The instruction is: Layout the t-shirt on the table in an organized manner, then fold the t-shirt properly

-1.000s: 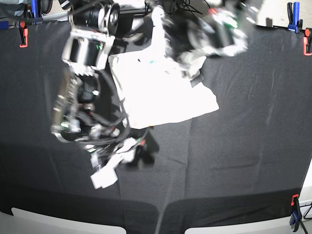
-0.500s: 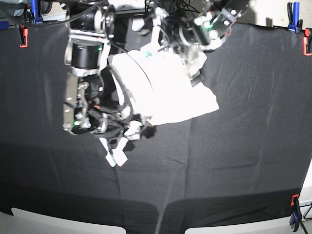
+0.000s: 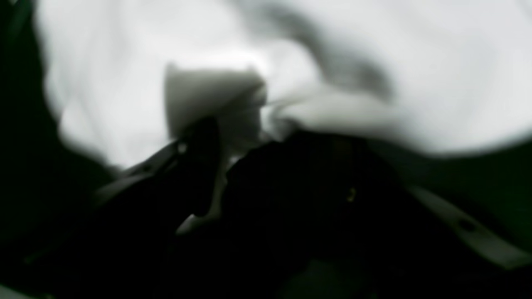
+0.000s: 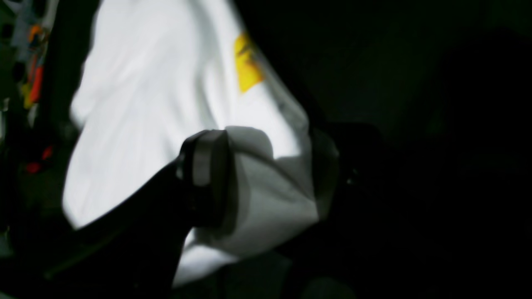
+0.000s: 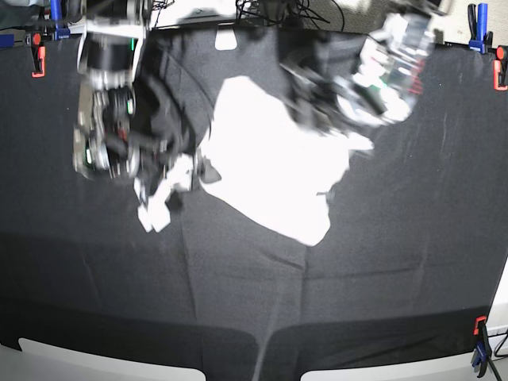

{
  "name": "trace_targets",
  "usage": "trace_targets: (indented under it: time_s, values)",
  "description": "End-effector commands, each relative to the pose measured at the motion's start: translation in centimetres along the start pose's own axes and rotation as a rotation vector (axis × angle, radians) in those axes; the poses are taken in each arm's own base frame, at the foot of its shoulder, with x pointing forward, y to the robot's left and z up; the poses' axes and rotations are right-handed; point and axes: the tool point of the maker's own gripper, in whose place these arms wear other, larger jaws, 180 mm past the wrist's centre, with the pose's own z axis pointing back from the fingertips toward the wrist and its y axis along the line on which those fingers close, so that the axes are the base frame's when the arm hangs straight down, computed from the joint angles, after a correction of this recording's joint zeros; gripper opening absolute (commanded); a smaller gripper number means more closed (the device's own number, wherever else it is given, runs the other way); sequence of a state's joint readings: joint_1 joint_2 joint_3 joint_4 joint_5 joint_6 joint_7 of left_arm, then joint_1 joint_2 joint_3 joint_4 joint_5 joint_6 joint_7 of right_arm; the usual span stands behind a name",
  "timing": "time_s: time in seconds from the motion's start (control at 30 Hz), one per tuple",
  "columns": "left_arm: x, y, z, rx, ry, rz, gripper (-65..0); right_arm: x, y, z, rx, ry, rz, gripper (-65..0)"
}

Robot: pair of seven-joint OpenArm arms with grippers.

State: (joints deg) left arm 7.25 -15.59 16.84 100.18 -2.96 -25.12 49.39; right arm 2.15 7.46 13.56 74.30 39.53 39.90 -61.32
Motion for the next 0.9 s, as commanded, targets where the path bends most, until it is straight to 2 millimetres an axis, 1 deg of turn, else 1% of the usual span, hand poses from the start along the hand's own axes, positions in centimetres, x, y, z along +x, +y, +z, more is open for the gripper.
trace_targets:
  time_s: [0.0,0.13,0.23,0.3,0.4,0.47,0.5,0.53,0.6,0.63,0.7,0.8,0.87]
  values:
    - [0.8,1.7,0.7,0.043,-0.032,-0.001,-33.0,-2.2,-0.1,0.4,-0.021,0.089,0.018,-34.3]
    - [0.0,4.5,1.6,0.109,-0.029,0.031,-33.0,-4.1,1.5,1.7,-0.031,0.085,0.056,-34.3]
    - [0.3,5.7,2.1,0.14,-0.058,0.056,-33.0,-4.5,3.9,2.7,0.013,0.045,0.076,-34.3]
    - [0.8,5.7,2.1,0.126,-0.08,0.074,-33.0,-5.0,5.7,3.1,0.051,0.034,0.094,-34.3]
    - [1.8,5.1,2.1,0.079,-0.128,0.115,-33.0,-5.9,8.4,3.0,0.111,0.046,0.125,-34.3]
    - [2.1,4.8,2.1,0.064,-0.14,0.128,-33.0,-6.6,9.6,2.6,0.138,0.067,0.147,-34.3]
    - [1.9,4.8,2.1,0.065,-0.134,0.127,-33.0,-6.8,9.8,2.5,0.139,0.075,0.155,-34.3]
    - [1.6,4.9,2.1,0.071,-0.118,0.123,-33.0,-6.8,9.8,2.4,0.133,0.079,0.164,-34.3]
    - [1.2,5.2,2.2,0.08,-0.099,0.128,-33.0,-6.8,9.0,2.5,0.097,0.083,0.179,-34.3]
    - [1.4,5.3,2.3,0.075,-0.115,0.16,-33.0,-6.7,8.5,2.7,0.074,0.082,0.183,-34.3]
    - [2.3,5.7,3.0,0.053,-0.185,0.258,-33.0,-6.1,7.4,3.5,0.031,0.064,0.181,-34.3]
    - [4.0,6.8,5.4,0.02,-0.317,0.375,-33.0,-5.0,5.8,5.1,-0.031,0.025,0.17,-34.3]
    - [4.6,7.8,7.5,0.033,-0.386,0.394,-33.0,-4.4,4.8,6.4,-0.077,0.0,0.168,-34.3]
